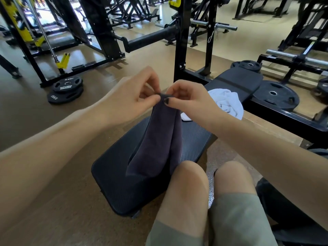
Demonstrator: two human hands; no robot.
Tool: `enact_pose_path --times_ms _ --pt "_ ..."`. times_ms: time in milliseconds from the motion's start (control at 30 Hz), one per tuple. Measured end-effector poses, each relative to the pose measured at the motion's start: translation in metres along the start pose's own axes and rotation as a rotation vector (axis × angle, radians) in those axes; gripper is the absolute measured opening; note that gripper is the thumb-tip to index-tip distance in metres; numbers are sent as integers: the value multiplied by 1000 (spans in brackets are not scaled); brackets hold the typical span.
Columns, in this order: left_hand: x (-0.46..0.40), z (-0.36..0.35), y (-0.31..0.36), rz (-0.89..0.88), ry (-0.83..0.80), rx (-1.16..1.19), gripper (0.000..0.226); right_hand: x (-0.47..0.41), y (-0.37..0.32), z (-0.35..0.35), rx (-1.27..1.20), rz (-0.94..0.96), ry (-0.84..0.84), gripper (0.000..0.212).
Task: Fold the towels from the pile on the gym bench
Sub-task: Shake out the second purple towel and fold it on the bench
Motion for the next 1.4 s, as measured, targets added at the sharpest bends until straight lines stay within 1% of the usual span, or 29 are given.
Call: enact_pose_path --times_ms 67,133,233,300,333,400,533,600,700,767,867,967,1033,1167,1267,1400 --pt "10 -12 -8 113 0 95 33 -2 -2 3 19 -13 33 12" --pt "20 -25 -15 161 -30 145 34 -4 -5 6 37 -6 56 11" --pt "27 -37 -19 120 -6 178 14 -6 -8 7 89 12 26 10" --pt "25 -38 -17 91 37 188 8 -8 -6 9 144 31 -8 9" --pt "22 -37 -15 72 61 165 7 -10 -5 11 174 40 -26 6" --pt "17 -34 -13 31 96 97 7 -14 -6 15 214 49 -48 9" --pt "7 -31 -15 -51 98 -5 8 -20 -16 22 210 70 -69 3" --pt "5 -30 -15 -97 95 -47 11 -22 -21 22 230 80 -81 4" --pt "4 -31 -16 -112 87 -74 15 -25 -24 25 269 90 -86 4" --pt "6 -33 -17 -88 60 -74 15 -26 -23 29 301 82 -77 6" --pt "13 -38 -19 -12 -61 -38 13 -23 -22 35 312 75 -38 11" --pt "25 -43 -24 43 -160 -49 8 -20 -24 47 246 15 28 14" --pt "32 -44 -29 55 -162 -72 11 -21 -25 57 182 -13 60 15" --pt "43 -39 -30 83 -97 -93 12 -17 -25 76 113 -34 136 23" --pt "52 -38 -26 60 -87 -148 16 -6 -23 85 74 -53 210 25" --pt "64 -39 -25 40 -87 -233 16 1 -15 94 -45 -55 293 27"
Point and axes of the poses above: each hand's wrist, its own x-axis away from the middle knuckle, its own z-axis out of the back of the hand, y = z × x, the point moved 3 cm from there along -x, towards the middle knuckle, and after that the axes turned 9 degrees about y, right-handed, at the moved point
